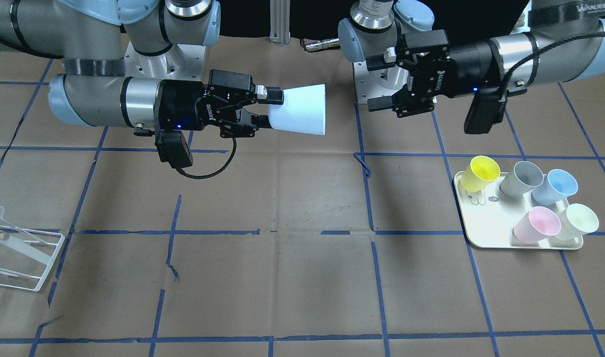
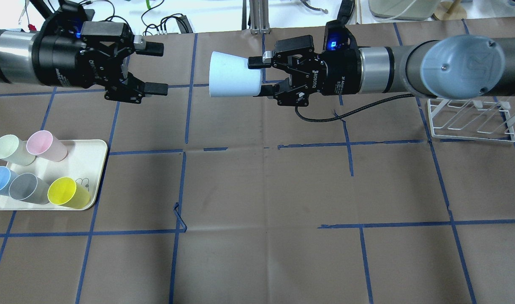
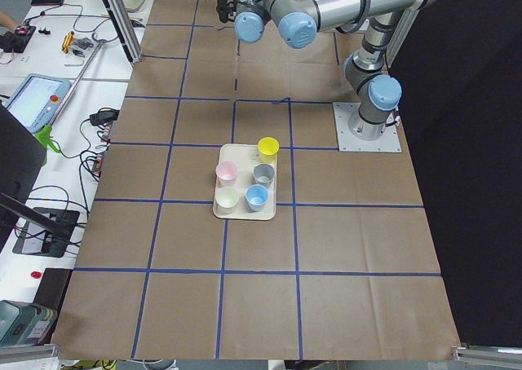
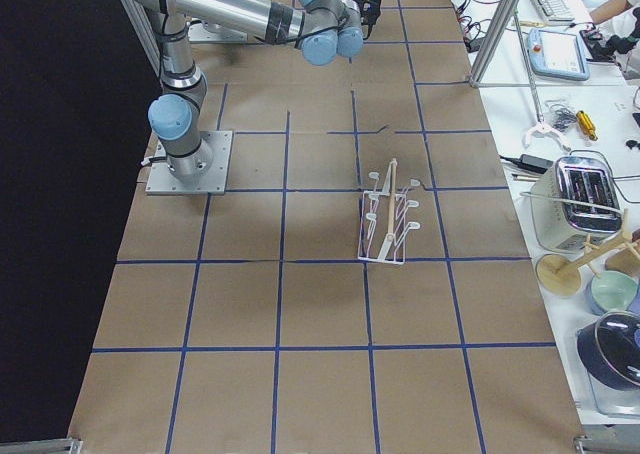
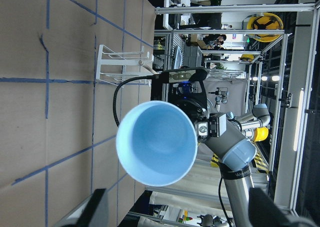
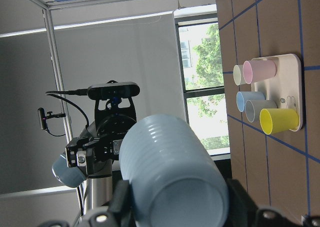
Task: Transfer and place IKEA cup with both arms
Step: 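Carry the cup toward the left gripper while the left arm reaches toward it, then close the left gripper on the cup's open rim beside the right gripper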
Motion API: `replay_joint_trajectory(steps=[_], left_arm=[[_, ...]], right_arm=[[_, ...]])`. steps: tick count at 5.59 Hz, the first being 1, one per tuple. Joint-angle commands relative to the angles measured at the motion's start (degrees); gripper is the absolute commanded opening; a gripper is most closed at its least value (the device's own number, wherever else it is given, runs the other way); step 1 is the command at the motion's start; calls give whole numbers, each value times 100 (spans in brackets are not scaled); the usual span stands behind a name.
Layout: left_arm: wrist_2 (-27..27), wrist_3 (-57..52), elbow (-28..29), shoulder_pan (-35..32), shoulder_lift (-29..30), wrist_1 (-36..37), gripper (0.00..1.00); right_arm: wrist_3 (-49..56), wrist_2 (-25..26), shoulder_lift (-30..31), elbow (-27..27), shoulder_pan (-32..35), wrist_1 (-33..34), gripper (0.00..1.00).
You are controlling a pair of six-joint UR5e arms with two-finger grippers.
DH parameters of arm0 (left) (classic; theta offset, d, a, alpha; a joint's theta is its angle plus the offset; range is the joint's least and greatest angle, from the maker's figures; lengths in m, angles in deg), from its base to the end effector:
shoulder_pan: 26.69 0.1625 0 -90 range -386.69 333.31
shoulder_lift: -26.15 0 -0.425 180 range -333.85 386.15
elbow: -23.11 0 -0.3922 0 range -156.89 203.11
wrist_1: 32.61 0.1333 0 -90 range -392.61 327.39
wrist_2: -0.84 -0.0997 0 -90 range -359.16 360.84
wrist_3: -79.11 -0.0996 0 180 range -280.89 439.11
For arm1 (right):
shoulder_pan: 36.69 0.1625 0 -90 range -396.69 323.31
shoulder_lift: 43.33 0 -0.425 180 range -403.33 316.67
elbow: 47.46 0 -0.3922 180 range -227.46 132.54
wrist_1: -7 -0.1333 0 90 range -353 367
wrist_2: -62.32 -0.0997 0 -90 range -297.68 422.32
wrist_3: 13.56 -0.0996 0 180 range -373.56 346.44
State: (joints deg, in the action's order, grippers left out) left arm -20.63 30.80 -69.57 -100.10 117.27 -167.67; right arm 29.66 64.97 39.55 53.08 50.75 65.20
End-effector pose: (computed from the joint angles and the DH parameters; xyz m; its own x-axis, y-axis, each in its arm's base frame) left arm -0.0916 -0.4841 0.4624 -0.2405 -0.0454 0.9696 -0.0124 0.9990 0.0437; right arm 0.2108 -0.4976 0.3865 -0.0288 0.1095 -0.9936 0.0127 0.9939 0.1092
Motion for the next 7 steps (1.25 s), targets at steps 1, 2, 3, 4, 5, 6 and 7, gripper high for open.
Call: replay_joint_trajectory(steps=[1, 2, 3, 4, 5, 6, 7], left_arm=[[125, 32, 4, -454, 20, 85, 94], [56, 6, 4, -525, 55, 215, 94], [81, 32, 4, -517, 72, 443, 94], [81, 32, 12, -543, 177, 506, 94], [116, 154, 30, -578, 204, 681, 94], [125, 216, 56, -639, 196, 683, 94], [143, 330, 91, -675, 195, 717, 94]], right_arm=[[-6, -28, -9, 0, 0, -1, 11], [-6, -37, -9, 0, 0, -1, 11], [-24, -46, -9, 0, 0, -10, 11], [-32, -46, -9, 0, 0, -10, 12], [-41, -55, -9, 0, 0, -10, 12], [-41, -55, -9, 0, 0, -10, 12], [-41, -55, -9, 0, 0, -19, 12]])
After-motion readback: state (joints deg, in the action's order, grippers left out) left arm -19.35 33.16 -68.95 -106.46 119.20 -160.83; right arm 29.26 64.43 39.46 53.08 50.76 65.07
